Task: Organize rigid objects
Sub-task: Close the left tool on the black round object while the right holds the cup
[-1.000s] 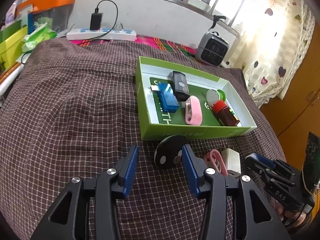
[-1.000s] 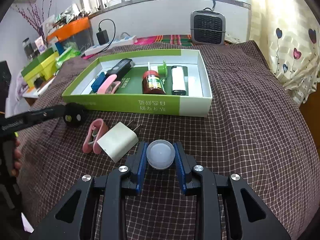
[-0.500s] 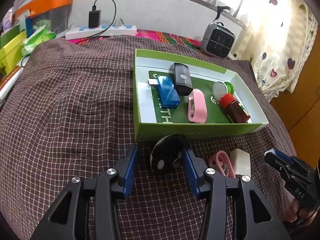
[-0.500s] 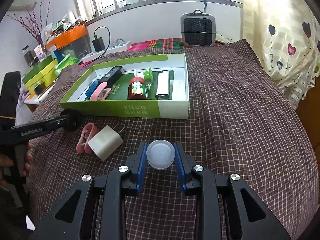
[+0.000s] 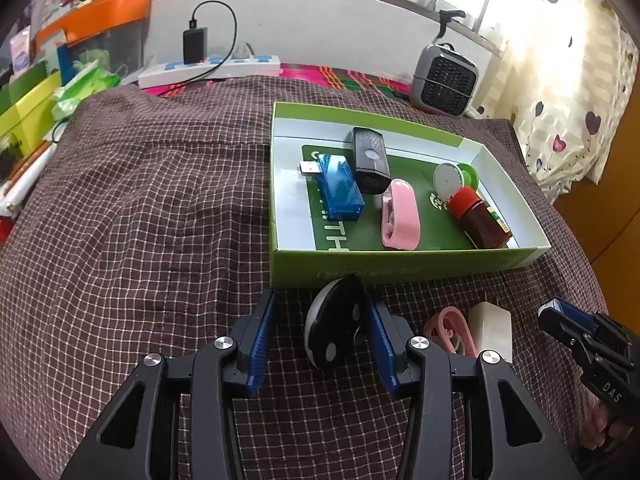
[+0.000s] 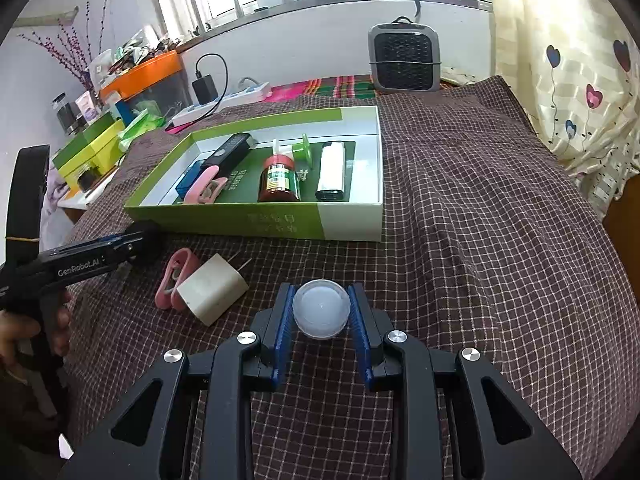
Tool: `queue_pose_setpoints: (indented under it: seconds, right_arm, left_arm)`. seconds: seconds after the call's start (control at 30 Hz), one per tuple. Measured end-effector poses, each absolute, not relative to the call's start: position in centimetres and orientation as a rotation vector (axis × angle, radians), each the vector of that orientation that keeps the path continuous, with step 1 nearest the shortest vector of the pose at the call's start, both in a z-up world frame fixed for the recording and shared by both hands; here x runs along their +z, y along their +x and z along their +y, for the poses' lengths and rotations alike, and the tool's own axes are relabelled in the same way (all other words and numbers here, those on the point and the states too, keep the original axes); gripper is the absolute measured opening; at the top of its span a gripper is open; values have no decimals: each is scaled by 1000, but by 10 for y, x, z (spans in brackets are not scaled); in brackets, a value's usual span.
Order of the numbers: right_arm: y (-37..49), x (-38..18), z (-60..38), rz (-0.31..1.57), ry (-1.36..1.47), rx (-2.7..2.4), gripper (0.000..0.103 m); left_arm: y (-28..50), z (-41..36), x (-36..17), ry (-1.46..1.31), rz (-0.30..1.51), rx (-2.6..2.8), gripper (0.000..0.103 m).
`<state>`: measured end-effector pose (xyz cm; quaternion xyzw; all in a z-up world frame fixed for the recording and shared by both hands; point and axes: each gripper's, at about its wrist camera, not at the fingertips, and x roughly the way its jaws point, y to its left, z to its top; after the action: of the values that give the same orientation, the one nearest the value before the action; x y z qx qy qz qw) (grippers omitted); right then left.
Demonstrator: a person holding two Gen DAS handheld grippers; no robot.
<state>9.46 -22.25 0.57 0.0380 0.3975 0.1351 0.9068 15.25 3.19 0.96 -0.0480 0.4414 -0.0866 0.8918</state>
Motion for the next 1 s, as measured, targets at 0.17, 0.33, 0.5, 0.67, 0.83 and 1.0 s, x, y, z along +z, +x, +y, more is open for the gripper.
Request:
queue_pose_setpoints:
  seconds: [0.17,0.33,0.5,0.67,0.83,1.0]
  right_arm:
    - [94,6,-223,821,80,283,29]
    - [93,6,-223,819,80,283,29]
    - [93,5,-223,821,80,283,29]
    - [92,6,-222,819,79,283,29]
    - [92,8,-222,814,73,285,29]
    - [92,14,-222,798,67,283,29]
  left_arm:
    - [151,35,9,-106,917,-166,27]
    - [150,35,10,-110,915,-161,27]
    - [149,36,10,-116,914,-161,27]
    - [147,37,12,-121,910,-159,27]
    - [144,39,19,-129,898,-169,21]
    - [143,38,23,-123,891,-172,19]
